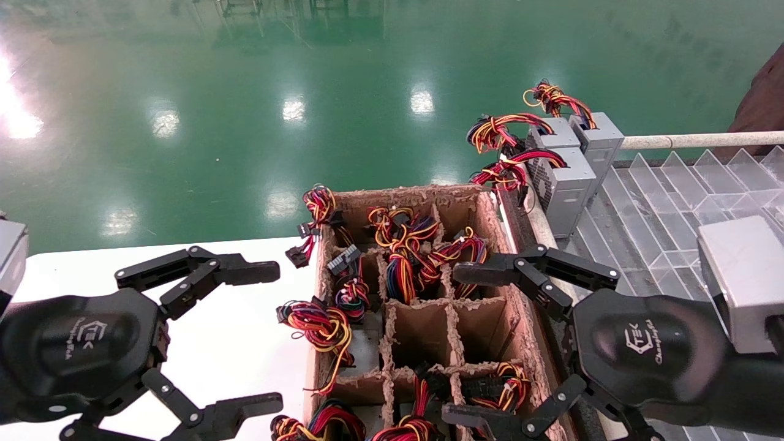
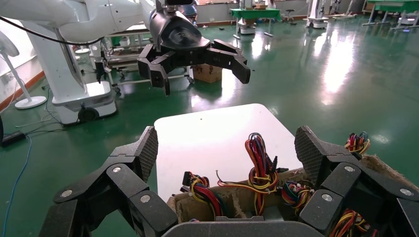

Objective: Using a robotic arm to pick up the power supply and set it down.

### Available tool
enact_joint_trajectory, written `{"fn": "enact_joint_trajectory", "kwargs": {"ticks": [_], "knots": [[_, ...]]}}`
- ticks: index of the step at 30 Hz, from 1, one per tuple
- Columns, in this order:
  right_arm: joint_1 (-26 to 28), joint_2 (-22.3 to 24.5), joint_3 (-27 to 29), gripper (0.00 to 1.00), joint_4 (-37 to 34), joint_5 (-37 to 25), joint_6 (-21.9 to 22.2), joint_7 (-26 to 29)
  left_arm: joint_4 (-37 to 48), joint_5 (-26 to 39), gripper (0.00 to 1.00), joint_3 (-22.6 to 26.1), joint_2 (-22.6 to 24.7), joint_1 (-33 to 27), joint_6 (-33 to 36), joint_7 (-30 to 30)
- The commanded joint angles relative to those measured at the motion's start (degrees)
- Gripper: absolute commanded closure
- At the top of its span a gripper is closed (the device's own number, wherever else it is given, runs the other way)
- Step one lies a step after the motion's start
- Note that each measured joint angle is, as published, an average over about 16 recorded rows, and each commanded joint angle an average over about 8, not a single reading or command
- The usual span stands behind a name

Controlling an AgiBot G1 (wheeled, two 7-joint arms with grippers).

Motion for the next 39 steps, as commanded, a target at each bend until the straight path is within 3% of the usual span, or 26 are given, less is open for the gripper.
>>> {"fn": "enact_joint_trajectory", "kwargs": {"ticks": [1, 39], "knots": [[0.0, 0.0, 0.0, 0.0, 0.0, 0.0, 0.0, 0.0, 0.0, 0.0, 0.0, 0.0, 0.0, 0.0, 0.0, 0.0], [0.0, 0.0, 0.0, 0.0, 0.0, 0.0, 0.0, 0.0, 0.0, 0.0, 0.0, 0.0, 0.0, 0.0, 0.0, 0.0]]}}
